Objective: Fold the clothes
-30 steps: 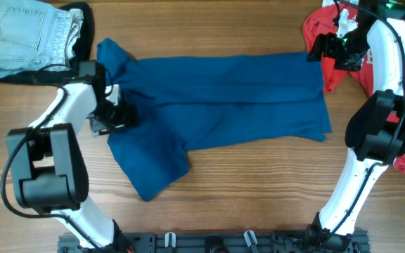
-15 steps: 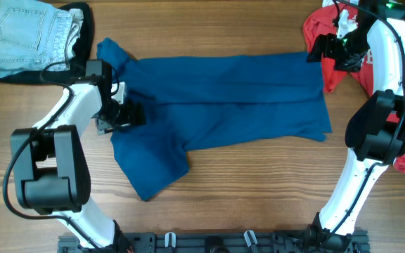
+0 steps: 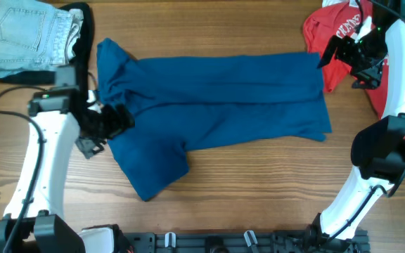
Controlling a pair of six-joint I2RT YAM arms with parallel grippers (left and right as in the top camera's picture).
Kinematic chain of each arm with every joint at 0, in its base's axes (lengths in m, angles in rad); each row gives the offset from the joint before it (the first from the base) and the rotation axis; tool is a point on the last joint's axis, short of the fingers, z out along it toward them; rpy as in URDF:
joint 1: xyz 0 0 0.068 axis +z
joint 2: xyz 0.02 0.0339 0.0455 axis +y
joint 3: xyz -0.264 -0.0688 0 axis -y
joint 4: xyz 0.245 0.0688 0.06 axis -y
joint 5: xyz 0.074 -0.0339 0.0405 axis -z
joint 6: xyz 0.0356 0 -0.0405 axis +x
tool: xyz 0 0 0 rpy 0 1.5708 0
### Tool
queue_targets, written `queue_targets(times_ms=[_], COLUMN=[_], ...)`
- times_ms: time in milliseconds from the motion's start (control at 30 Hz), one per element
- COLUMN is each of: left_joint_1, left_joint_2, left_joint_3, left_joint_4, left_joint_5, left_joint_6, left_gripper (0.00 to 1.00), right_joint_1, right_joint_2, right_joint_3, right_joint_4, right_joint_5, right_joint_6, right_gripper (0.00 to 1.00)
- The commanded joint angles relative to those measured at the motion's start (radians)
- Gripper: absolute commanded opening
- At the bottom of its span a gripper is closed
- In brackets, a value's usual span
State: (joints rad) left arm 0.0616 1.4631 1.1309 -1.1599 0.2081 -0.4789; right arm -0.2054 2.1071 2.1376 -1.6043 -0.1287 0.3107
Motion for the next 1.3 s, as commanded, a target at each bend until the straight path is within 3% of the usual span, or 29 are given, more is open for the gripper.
queue_targets(times_ms=[0,100,233,400,567,800,1000,1167,1267], left_joint_1=[-0.092,-0.151,-0.255,-0.416,-0.446,-0.445,-0.445,-0.445,-0.445], left_joint_2=[-0.001,-0.001,-0.001,-0.001,-0.001,-0.001,-0.001,-0.001,-0.001], left_joint_3=[-0.101,-0.196,-0.264,-0.320,-0.441,-0.485,-0.571,-0.598,-0.598], left_joint_4=[0.015,0.070,0.075,0.114,0.143,0.228,0.351,0.387,0.387], left_joint_5=[0.006,0.006,0.012,-0.023,-0.034,-0.098,-0.158,-0.204,-0.217], left_joint_6=[-0.243,-0.386,-0.474,-0.710,-0.867,-0.873,-0.951,-0.950,-0.945], left_gripper=[1.00,1.00,0.99,0.89,0.81,0.79,0.75,0.57,0.62], right_joint_1=[0.006,0.006,0.006,0.006,0.006,0.006,0.006,0.006,0.006], right_joint_2=[-0.019,-0.019,-0.018,-0.018,-0.018,-0.018,-0.018,-0.018,-0.018], right_joint_3=[-0.063,-0.105,-0.143,-0.150,-0.150,-0.150,-0.150,-0.150,-0.150], right_joint_4=[0.018,0.070,0.134,0.168,0.183,0.203,0.213,0.221,0.226], right_joint_5=[0.060,0.063,0.062,0.061,0.055,0.005,-0.002,-0.012,-0.022], right_joint_6=[0.134,0.143,0.132,0.119,0.107,0.068,0.047,0.029,0.025], right_gripper=[1.00,1.00,1.00,1.00,1.00,1.00,1.00,1.00,1.00])
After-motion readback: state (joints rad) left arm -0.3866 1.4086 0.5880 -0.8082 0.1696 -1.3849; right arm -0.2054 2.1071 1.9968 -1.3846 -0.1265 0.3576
